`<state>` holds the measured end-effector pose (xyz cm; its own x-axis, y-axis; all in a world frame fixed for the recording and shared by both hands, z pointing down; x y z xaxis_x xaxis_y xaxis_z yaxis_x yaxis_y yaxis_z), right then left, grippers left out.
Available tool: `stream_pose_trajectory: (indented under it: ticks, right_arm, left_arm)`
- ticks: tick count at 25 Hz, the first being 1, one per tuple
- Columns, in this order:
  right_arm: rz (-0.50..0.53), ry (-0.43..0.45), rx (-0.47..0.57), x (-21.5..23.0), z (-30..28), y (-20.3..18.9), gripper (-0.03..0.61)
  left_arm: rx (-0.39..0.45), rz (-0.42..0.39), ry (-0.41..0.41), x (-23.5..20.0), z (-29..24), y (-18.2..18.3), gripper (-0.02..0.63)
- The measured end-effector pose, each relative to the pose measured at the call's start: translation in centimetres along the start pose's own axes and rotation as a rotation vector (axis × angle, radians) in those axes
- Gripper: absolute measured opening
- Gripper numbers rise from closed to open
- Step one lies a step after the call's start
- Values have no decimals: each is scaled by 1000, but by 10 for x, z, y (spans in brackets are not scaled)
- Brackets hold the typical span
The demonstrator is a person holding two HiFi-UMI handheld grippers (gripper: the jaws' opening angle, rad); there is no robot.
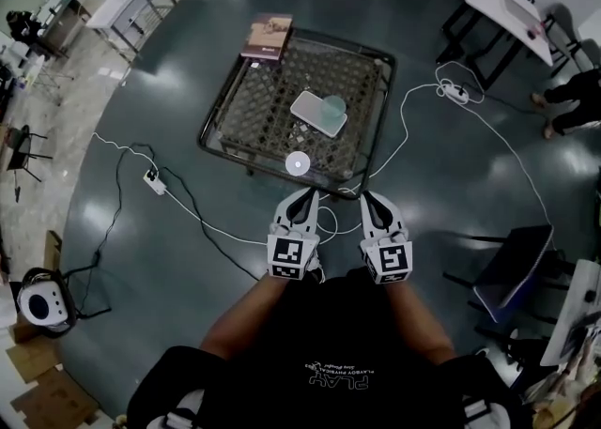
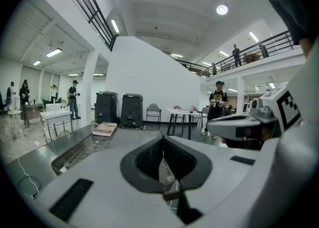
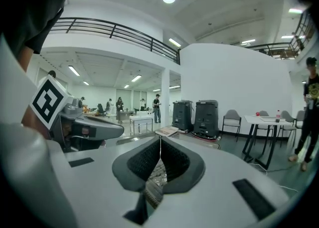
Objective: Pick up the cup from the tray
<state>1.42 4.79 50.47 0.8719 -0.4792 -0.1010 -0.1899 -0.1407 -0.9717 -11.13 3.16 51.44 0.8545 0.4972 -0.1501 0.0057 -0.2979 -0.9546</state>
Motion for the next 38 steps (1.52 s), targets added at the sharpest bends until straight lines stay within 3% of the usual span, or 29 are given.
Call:
stream_pose_trajectory:
  ticks: [13,32,38]
  right_arm:
    - [3,23,15,19,-34,6,11]
    - [-10,180,113,114,-84,6,11]
    - [6,212,101,121,-97,8,11]
  left_arm:
    - [-11,8,4,-8,-34,5,9]
    - [-29,25,194,12,-124,19,9]
    - [-30,44,231,3,-138,20,9]
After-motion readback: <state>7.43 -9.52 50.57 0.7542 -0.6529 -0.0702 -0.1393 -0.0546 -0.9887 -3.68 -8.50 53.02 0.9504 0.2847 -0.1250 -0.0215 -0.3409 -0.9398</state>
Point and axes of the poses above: the fingertips, and each gripper's own axes: z backward along the fingers, x to its right, y out of its top, the point moved 2 cm from there along z, backward along the fingers, and after that the axes turned 5 degrees about z, right-handed, at the moved point
